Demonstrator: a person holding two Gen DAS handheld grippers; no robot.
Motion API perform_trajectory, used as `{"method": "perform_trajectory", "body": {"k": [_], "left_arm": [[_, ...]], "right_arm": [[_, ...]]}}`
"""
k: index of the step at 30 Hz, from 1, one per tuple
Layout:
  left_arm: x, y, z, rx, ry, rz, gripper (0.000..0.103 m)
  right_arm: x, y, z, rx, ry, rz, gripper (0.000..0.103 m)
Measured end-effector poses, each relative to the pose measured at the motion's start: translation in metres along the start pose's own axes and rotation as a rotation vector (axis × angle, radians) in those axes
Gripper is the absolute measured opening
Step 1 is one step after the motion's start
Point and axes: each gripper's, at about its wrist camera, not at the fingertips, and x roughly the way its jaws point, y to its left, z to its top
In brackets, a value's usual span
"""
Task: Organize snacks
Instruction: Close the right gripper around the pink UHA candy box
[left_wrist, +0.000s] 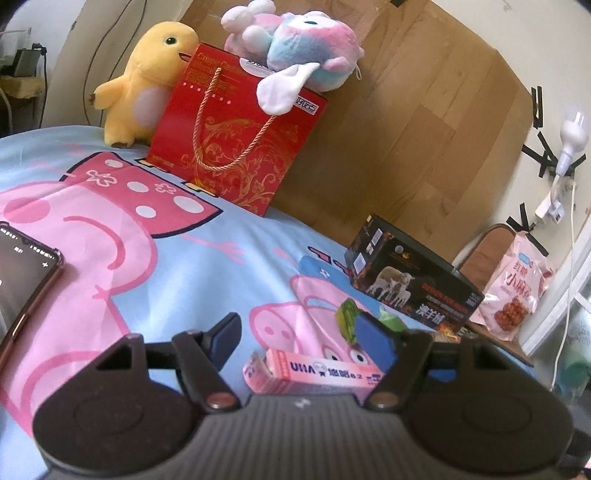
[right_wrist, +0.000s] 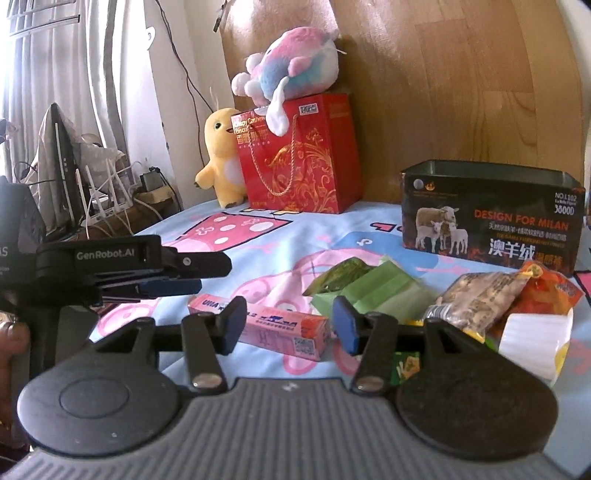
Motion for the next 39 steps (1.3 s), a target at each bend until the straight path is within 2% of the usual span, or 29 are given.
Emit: {"method": "perform_trajectory", "body": {"k": [15, 22, 27, 32, 39], "left_arm": [[0.000, 0.005, 0.001, -0.029, -0.002, -0.005, 0.070], [-0.016, 0.004, 0.002, -0.026, -0.027, 0.042, 0.070], [-0.029, -0.001, -0.003, 0.011, 0.022, 0.058, 0.069], [-0.010, -0.001, -0.009, -0.019, 0.115, 0.057, 0.062], [0.010, -0.016, -0.009, 0.040, 0.134, 0.083, 0.054]], "right_arm": [[0.002, 0.000, 0.001, -0.007, 0.014, 0.006, 0.060], [0.000, 0.001, 0.001, -0.004, 0.020, -0.016, 0.061], [-0.004, 0.004, -0.002, -0.018, 0.023, -0.039, 0.064], [0.001, 0.006, -0.002, -0.027, 0.058, -0.035, 0.064], [0.019, 0.004, -0.001, -0.012, 0.166, -0.032, 0.064]]}}
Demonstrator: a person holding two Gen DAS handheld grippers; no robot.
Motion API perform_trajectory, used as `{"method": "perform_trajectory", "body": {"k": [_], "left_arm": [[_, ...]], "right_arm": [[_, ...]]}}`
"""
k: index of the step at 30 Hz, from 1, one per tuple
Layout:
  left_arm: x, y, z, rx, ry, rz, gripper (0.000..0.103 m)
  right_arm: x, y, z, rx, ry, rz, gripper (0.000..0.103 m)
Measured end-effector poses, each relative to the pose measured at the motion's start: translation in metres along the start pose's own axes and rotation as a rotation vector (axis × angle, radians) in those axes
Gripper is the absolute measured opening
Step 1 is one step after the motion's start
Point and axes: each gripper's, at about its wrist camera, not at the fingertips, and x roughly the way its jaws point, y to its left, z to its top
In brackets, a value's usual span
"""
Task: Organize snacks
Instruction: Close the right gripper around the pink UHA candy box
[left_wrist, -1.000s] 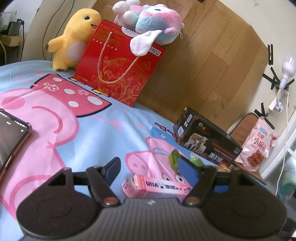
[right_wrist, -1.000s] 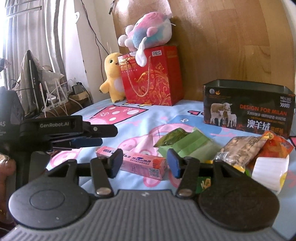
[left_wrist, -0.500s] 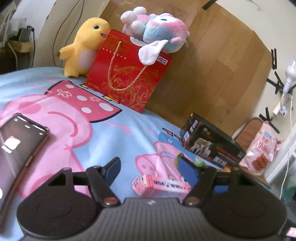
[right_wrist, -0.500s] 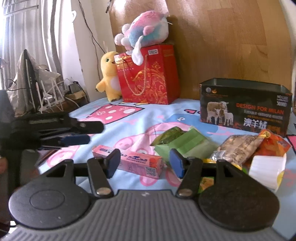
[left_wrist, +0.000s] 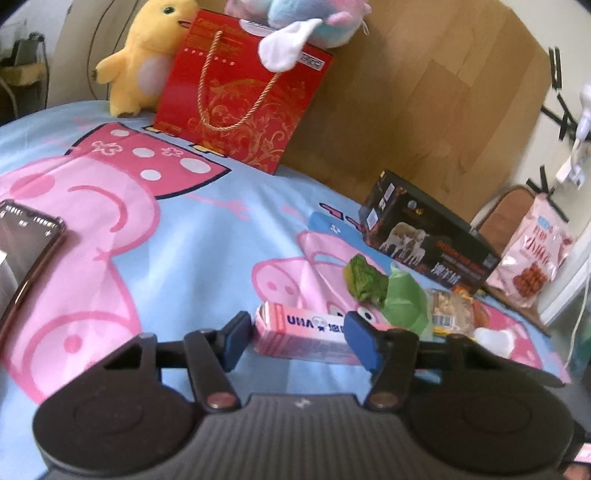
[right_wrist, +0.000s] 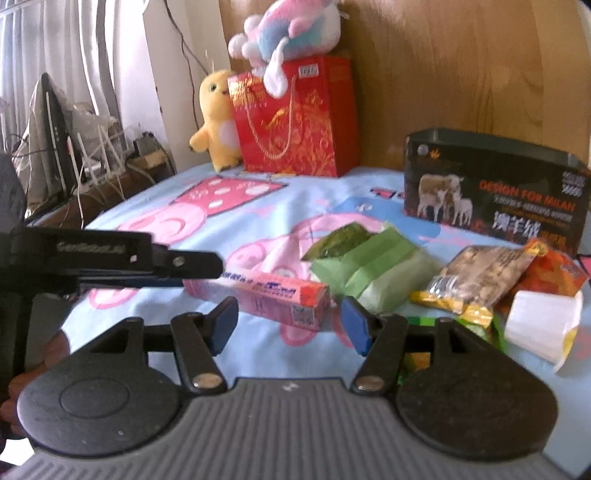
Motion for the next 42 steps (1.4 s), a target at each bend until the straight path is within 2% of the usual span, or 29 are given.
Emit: {"method": "perform_trajectory", "body": {"k": [5, 7, 14, 16, 18, 22, 27, 31, 42], "left_arm": [[0.000, -0.008, -0.003, 0.026, 0.005, 0.005, 0.053], [-0.003, -0.009, -0.004, 0.019, 0.018, 0.000, 0.053], [-0.006, -0.018, -0.002, 0.039, 0.019, -0.015, 0.054], [-0.001, -0.020, -0.004, 0.050, 0.028, -0.017, 0.061], [0.002, -0.021, -0.011, 0.071, 0.005, -0.015, 0.064], [0.004, -0.029, -0.015, 0.121, -0.010, 0.005, 0.069], [0.005, -0.028, -0.014, 0.125, -0.008, -0.008, 0.073], [0.006, -0.026, -0.012, 0.113, -0.004, -0.029, 0.081], [0.006, -0.027, -0.013, 0.120, -0.003, -0.030, 0.084]], "right_arm": [[0.007, 0.009, 0.001, -0.057, 0.031, -0.025, 0.062], [0.002, 0.010, -0.001, -0.067, 0.009, -0.053, 0.052], [-0.010, 0.007, -0.003, -0.066, -0.062, -0.064, 0.052], [-0.010, 0.005, -0.003, -0.054, -0.061, -0.065, 0.052], [-0.006, 0.003, -0.001, -0.040, -0.033, -0.066, 0.052], [-0.001, 0.001, 0.000, -0.013, 0.005, -0.057, 0.054], [0.000, -0.003, -0.001, 0.011, 0.015, -0.025, 0.061], [0.000, -0.002, -0.001, 0.004, 0.016, -0.020, 0.064], [0.001, 0.000, 0.000, -0.015, 0.022, -0.021, 0.067]]}}
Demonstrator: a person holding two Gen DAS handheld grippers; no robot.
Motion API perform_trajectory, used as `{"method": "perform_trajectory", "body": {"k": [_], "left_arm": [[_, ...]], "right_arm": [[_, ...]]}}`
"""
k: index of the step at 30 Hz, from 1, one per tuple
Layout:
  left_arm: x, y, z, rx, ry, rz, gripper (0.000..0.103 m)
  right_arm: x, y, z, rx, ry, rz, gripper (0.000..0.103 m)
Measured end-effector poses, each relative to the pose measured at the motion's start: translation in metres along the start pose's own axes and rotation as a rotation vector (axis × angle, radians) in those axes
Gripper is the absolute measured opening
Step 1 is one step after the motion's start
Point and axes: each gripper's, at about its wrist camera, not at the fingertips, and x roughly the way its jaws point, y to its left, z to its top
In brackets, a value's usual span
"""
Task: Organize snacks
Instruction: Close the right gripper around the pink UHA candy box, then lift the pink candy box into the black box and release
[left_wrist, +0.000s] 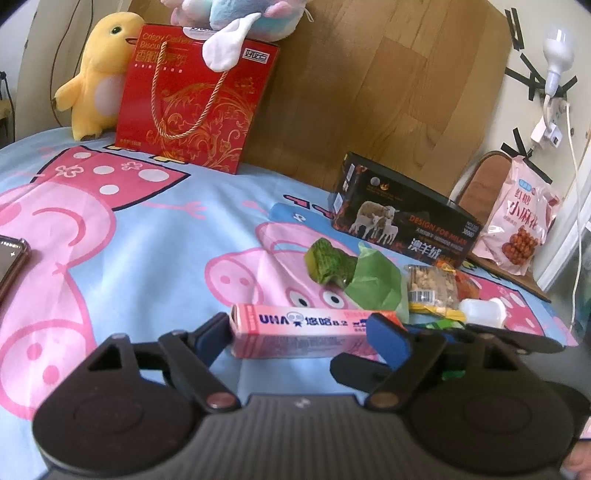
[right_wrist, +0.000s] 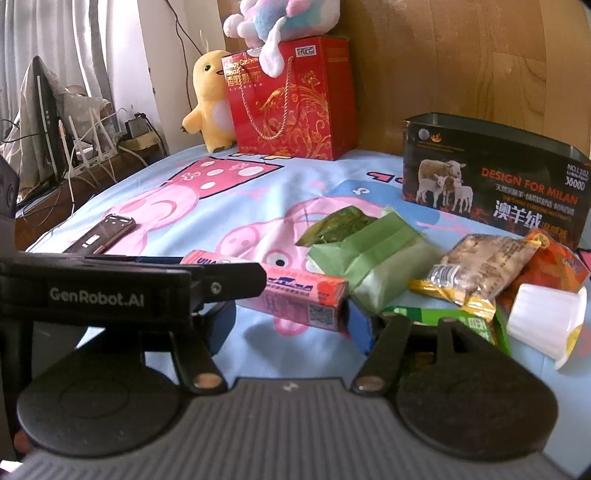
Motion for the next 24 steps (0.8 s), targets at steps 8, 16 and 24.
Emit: {"method": "perform_trajectory", "body": {"k": [8, 16, 24], "left_arm": [[-0.0006, 0.0005, -0.0005, -0.006, -0.001, -0.010, 0.089], [-0.0012, 0.0011, -0.0008, -0.009, -0.007, 0.001, 0.084], [-0.0036, -0.0015, -0.0023, 0.003, -0.016, 0.035, 0.066]], "right_arm": [[0.0007, -0.0002, 0.0003, -0.002, 0.001, 0.009, 0.070], [0.0011, 0.0006, 0.0005, -0.003, 0.003, 0.011, 0.072], [0.0011, 0.0054, 0.0003, -0.037, -0.006, -0.054, 0.056]]}}
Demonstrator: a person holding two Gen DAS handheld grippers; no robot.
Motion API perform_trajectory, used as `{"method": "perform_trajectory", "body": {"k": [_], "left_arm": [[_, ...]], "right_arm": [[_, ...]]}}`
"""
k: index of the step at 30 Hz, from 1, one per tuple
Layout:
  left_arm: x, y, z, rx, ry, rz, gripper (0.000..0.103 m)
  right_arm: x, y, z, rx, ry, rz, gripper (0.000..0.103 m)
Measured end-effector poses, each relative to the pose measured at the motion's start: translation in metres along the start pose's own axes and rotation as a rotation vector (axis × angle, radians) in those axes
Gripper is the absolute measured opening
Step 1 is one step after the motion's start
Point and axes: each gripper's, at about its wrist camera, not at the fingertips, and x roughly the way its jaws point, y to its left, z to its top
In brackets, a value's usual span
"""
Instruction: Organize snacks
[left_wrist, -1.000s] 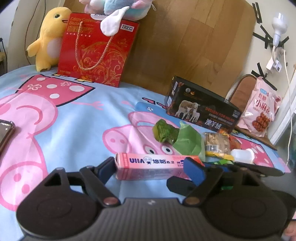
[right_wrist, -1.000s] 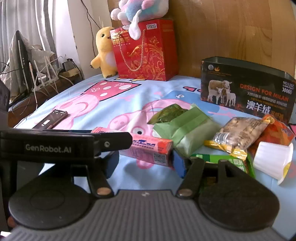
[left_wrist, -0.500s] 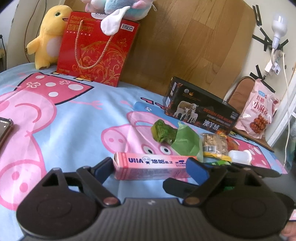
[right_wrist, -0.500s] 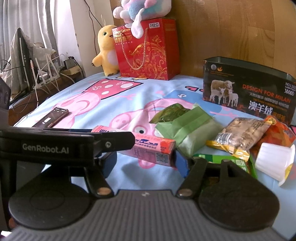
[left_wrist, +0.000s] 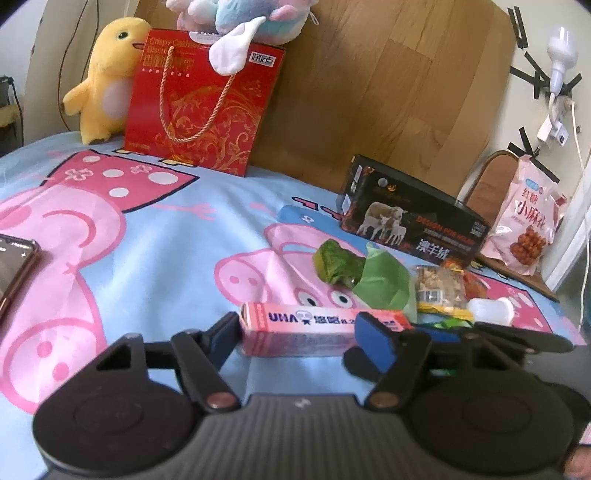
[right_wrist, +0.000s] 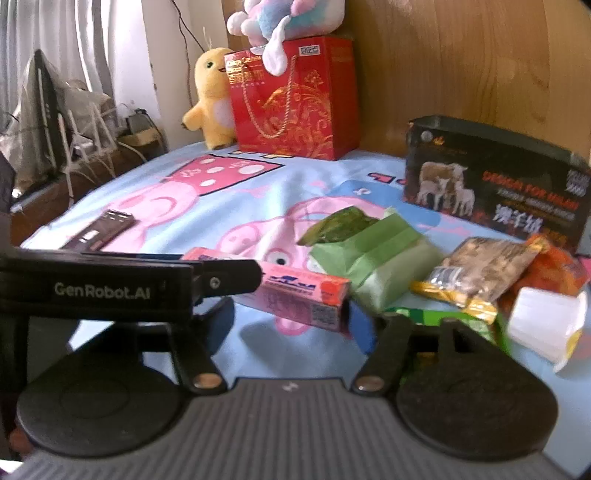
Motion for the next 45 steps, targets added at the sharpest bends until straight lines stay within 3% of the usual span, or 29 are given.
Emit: {"method": "perform_trajectory", "body": {"k": [7, 10, 13, 17, 19, 24, 27, 30, 35, 39, 43, 45], "left_arm": [[-0.017, 0.003, 0.006, -0.059, -0.047, -0.056, 0.064], [-0.023, -0.011, 0.031, -0.019, -0.088, -0.074, 0.063], [-0.012, -0.035, 0.071, 0.045, -0.127, -0.131, 0.064], [0.039, -0.069, 0.126, 0.088, -0.125, -0.231, 0.063], [0.071, -0.081, 0.146, 0.062, -0.082, -0.273, 0.063], [0.153, -0.100, 0.171, 0.077, 0.002, -0.267, 0.064], [0.168, -0.100, 0.172, 0.073, 0.022, -0.273, 0.064], [0.154, -0.097, 0.172, 0.051, -0.023, -0.324, 0.066], [0.104, -0.085, 0.158, 0.051, -0.094, -0.362, 0.070], [0.081, -0.071, 0.130, 0.034, -0.039, -0.375, 0.070], [0.078, -0.063, 0.097, 0.025, 0.045, -0.337, 0.065], [0.077, -0.056, 0.083, 0.001, 0.087, -0.335, 0.061]], "right_arm": [[-0.018, 0.004, -0.004, -0.027, -0.122, -0.034, 0.053], [-0.032, 0.003, 0.004, -0.007, -0.195, -0.058, 0.053], [-0.047, -0.018, 0.034, 0.032, -0.291, -0.092, 0.053], [-0.045, -0.057, 0.077, 0.034, -0.350, -0.206, 0.054], [-0.034, -0.078, 0.096, 0.042, -0.348, -0.264, 0.054], [0.023, -0.135, 0.118, 0.103, -0.240, -0.346, 0.064], [0.038, -0.157, 0.114, 0.188, -0.211, -0.355, 0.064], [0.011, -0.161, 0.103, 0.253, -0.298, -0.345, 0.064], [-0.038, -0.149, 0.070, 0.243, -0.316, -0.359, 0.064], [-0.054, -0.157, 0.039, 0.292, -0.246, -0.385, 0.060], [-0.059, -0.178, 0.012, 0.454, -0.185, -0.320, 0.044], [-0.057, -0.185, 0.006, 0.515, -0.166, -0.284, 0.043]]}}
